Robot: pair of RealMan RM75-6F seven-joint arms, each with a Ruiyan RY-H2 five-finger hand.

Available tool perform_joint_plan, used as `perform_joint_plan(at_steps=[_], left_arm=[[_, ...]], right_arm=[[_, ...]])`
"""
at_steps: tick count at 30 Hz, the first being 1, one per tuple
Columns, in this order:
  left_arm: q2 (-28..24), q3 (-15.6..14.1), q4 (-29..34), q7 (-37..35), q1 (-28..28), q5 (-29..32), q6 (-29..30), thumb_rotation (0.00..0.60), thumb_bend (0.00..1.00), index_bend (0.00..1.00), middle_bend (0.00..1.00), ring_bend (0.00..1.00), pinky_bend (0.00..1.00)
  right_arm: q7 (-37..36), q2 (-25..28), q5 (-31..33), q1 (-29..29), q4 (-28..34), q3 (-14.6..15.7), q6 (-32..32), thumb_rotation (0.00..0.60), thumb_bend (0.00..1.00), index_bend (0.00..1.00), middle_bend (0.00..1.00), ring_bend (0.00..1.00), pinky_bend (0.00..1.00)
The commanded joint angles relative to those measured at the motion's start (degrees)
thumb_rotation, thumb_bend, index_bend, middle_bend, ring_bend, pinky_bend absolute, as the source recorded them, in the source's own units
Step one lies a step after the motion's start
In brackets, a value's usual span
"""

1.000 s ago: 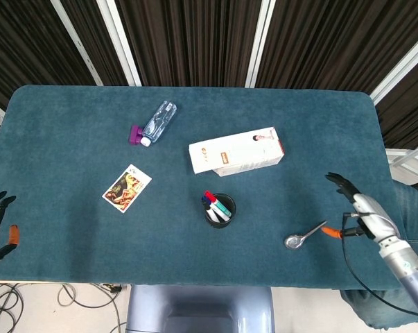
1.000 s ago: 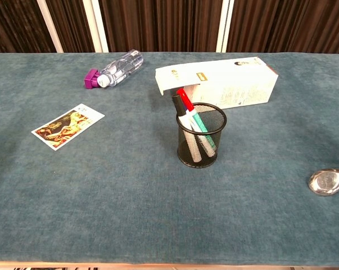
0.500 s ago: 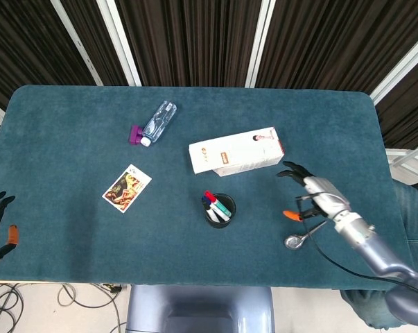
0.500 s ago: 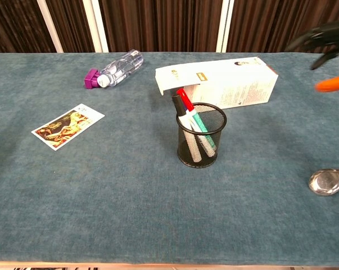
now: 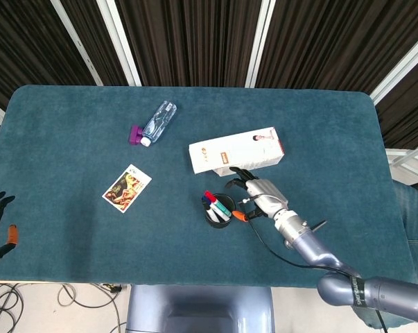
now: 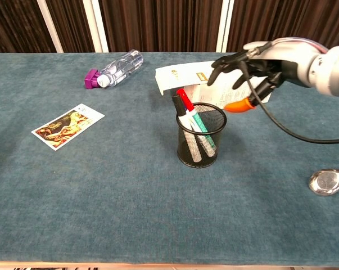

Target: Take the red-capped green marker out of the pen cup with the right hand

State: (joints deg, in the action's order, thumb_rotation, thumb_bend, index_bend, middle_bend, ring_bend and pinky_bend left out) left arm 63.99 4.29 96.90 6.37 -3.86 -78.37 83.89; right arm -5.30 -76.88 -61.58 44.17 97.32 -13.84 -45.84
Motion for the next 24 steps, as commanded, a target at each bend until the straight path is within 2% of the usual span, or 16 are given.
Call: perform_joint_plan(at_steps=[1,13,17,24], left_arm=[[0.0,0.0,0.1,0.0,0.0,-0.1,0.1,0.600,0.54,0.15,0.09,0.09,0.09],[0.0,-0.1,0.0,-0.1,0.0,-0.2,0.1,0.600,0.54,0.15,0.09,0.09,0.09],[0.0,0.1,0.0,-0.3,0.0,0.1,0.2,0.600,0.54,0.15,0.09,0.09,0.09],[0.0,0.0,0.0,-0.3,0.0,0.0,0.1,0.600,0.54,0.15,0.09,0.09,0.09]], right_arm=[[0.3,-1.4,3.4,2.5,-0.5,-1.5,2.8,0.600,0.39,0.33,0.00,0.00,0.18],[1.6,0.3,12.8,8.5,-2.8,-2.3,11.0,0.600,0.41,0.35,0.00,0.00,0.18],[1.2,0.1,15.0,10.6,-4.1,-3.2,12.3,0.600,0.41,0.36,0.00,0.00,0.18],[1.2,-0.4,17.1,12.4,-5.6,-2.5,13.7,0.600,0.41,0.40,0.00,0.00,0.18]])
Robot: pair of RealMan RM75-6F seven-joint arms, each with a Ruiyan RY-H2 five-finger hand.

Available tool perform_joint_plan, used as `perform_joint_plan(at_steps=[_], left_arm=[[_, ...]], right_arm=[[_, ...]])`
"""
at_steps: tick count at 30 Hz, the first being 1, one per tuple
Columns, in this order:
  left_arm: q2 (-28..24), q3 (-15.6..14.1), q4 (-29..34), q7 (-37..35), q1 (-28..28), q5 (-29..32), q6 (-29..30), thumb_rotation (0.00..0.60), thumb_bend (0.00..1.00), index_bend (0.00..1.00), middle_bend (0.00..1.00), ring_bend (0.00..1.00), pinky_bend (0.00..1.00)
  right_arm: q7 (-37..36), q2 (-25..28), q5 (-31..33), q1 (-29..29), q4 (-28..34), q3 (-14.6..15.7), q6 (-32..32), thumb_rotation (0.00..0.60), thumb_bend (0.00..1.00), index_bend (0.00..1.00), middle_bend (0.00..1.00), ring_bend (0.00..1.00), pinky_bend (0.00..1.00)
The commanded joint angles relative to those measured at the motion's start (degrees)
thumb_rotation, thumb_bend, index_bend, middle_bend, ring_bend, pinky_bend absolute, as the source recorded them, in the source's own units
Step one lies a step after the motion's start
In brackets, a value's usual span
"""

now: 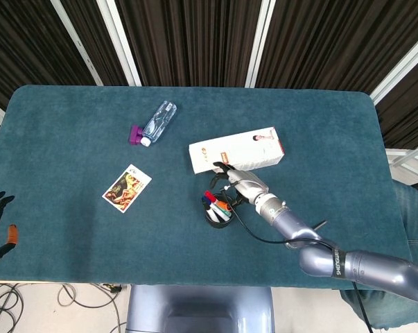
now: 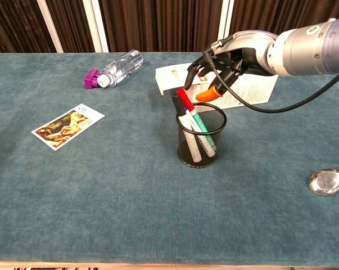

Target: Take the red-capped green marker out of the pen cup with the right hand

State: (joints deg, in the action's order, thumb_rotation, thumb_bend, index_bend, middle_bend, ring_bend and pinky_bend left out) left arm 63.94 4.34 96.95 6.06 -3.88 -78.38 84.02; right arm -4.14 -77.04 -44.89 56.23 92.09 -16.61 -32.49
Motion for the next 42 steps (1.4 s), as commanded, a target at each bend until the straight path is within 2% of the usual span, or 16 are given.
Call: perform_joint_plan(at_steps=[1,26,42], left_arm=[[0.0,0.0,0.0,0.0,0.0,0.0,0.0,0.600,0.54,0.15,0.09,0.09,0.09],[-0.2,0.1,0.1,-0.4,0.0,0.2,-0.1,0.600,0.54,0.15,0.08,0.09,0.09],[-0.3,0.2,0.1,-0.7,0.0,0.5,-0.1,0.600,0.54,0.15,0.08,0.09,0.09]], right_arm=[[0.0,-0.3,0.7,0.6,-0.6,0.4,0.5,0.600,0.41,0.40,0.00,0.00,0.18],[-3.2,-2.6,3.6,4.7,-6.4,1.2,5.3,0.600,0.44,0.47,0.00,0.00,0.18],[-4.7,-3.3,3.7,6.1,-7.5,1.6,6.1,0.600,0.45,0.51,0.00,0.00,0.18]])
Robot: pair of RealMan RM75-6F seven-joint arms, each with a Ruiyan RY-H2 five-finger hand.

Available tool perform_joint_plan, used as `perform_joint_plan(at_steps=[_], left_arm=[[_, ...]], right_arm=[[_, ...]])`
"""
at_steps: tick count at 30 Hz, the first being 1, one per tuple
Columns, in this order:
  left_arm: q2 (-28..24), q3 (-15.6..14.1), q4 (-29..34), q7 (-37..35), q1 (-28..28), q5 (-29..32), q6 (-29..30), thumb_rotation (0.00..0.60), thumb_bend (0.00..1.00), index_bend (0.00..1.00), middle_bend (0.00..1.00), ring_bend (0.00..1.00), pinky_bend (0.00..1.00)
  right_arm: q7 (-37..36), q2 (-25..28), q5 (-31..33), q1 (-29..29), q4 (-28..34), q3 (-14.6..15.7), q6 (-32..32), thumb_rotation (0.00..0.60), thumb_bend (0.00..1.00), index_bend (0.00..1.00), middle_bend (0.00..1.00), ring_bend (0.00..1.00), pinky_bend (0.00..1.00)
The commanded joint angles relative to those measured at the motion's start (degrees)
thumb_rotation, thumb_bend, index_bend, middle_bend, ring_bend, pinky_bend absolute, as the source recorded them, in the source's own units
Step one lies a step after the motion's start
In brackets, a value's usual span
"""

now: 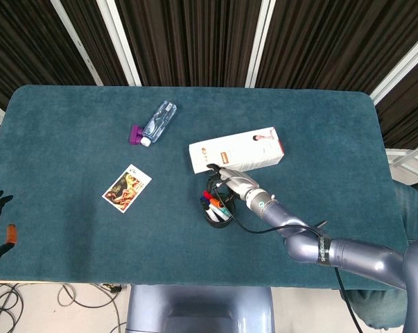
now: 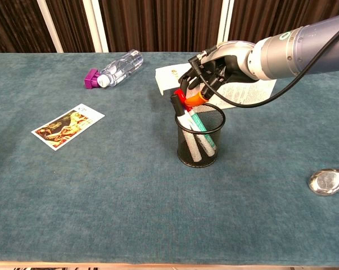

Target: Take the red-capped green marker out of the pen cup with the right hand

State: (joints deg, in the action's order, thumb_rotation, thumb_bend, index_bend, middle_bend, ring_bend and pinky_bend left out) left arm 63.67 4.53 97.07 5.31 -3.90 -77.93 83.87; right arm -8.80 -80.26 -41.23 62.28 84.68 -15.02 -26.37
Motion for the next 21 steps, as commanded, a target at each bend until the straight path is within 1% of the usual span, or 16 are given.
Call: perform_joint_plan(at_steps=[1,13,19,21], left_arm=[[0.0,0.0,0.0,0.0,0.0,0.0,0.0,0.600,0.54,0.15,0.08,0.09,0.09],[-0.1,0.0,0.1,-0.2,0.0,0.1,-0.1,0.600,0.54,0.15,0.08,0.09,0.09],[-0.2,0.0,0.2,-0.2,0.0,0.2,-0.1,0.600,0.54,0.15,0.08,0.09,0.09],[-0.2,0.0,0.2,-0.2,0.0,0.2,-0.1,0.600,0.54,0.16,0.08,0.09,0.09]], right_arm=[[-0.1,-0.1,0.1,0.2,-0.1,0.1,-0.1,0.600,0.45,0.51,0.00,0.00,0.18],[-0.5,0.6,1.8,1.8,-0.3,0.8,1.0,0.600,0.45,0.48,0.00,0.00,0.18],[-0.7,1.0,2.0,2.1,-0.1,1.2,1.0,0.600,0.45,0.48,0.00,0.00,0.18],[-0.8,1.0,2.0,2.2,0.0,1.3,1.0,0.600,0.45,0.50,0.00,0.00,0.18]])
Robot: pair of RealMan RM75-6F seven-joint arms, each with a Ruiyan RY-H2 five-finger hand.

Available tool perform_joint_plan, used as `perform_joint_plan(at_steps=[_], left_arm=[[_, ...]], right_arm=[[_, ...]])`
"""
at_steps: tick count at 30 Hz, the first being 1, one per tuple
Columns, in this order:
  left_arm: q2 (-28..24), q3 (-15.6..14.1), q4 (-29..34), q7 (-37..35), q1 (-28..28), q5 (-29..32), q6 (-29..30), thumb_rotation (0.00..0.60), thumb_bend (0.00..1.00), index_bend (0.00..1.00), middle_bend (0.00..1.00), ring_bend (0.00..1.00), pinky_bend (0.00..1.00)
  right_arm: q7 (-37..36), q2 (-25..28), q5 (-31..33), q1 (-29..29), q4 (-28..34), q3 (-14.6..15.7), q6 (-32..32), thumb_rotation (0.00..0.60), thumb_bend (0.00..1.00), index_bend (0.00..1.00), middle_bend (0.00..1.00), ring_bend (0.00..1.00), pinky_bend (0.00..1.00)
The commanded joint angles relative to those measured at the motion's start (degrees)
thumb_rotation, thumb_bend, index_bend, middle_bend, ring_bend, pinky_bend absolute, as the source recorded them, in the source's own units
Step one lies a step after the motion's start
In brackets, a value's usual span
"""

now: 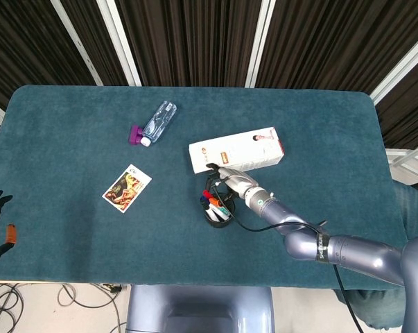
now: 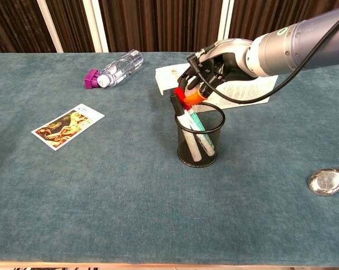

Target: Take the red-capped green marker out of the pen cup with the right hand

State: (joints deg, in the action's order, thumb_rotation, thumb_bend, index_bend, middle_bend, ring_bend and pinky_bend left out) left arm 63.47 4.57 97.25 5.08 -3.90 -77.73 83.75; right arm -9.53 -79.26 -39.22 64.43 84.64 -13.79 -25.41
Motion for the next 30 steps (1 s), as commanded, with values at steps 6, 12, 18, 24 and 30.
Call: perform_joint_plan(at_steps=[6,12,18,24,30], left_arm=[[0.0,0.0,0.1,-0.1,0.0,0.0,0.0,0.600,0.54,0.16,0.07,0.09,0.09],[-0.1,0.1,0.1,-0.3,0.0,0.2,0.0,0.600,0.54,0.16,0.07,0.09,0.09],[-0.2,0.1,0.2,-0.3,0.0,0.3,-0.1,0.600,0.54,0.16,0.07,0.09,0.09],[-0.2,0.2,0.3,-0.2,0.0,0.5,-0.2,0.600,0.54,0.16,0.07,0.09,0.09],[-0.2,0.3,0.4,-0.3,0.0,0.6,-0.1,0.600,0.54,0.16,0.07,0.09,0.09]], right_arm=[[-0.2,0.1,-0.2,0.1,-0.1,0.3,-0.1,0.600,0.45,0.64,0.00,0.00,0.18],[-1.2,0.5,-0.4,-0.5,0.8,-0.2,-0.9,0.600,0.47,0.67,0.00,0.00,0.18],[-3.3,2.5,-1.1,-2.3,2.4,-1.4,-1.1,0.600,0.47,0.67,0.00,0.00,0.18],[-6.9,7.3,-4.0,-6.2,5.7,-3.9,-1.5,0.600,0.47,0.67,0.00,0.00,0.18],[-12.6,14.3,-8.8,-12.1,10.9,-8.2,-1.9,0.600,0.47,0.67,0.00,0.00,0.18]])
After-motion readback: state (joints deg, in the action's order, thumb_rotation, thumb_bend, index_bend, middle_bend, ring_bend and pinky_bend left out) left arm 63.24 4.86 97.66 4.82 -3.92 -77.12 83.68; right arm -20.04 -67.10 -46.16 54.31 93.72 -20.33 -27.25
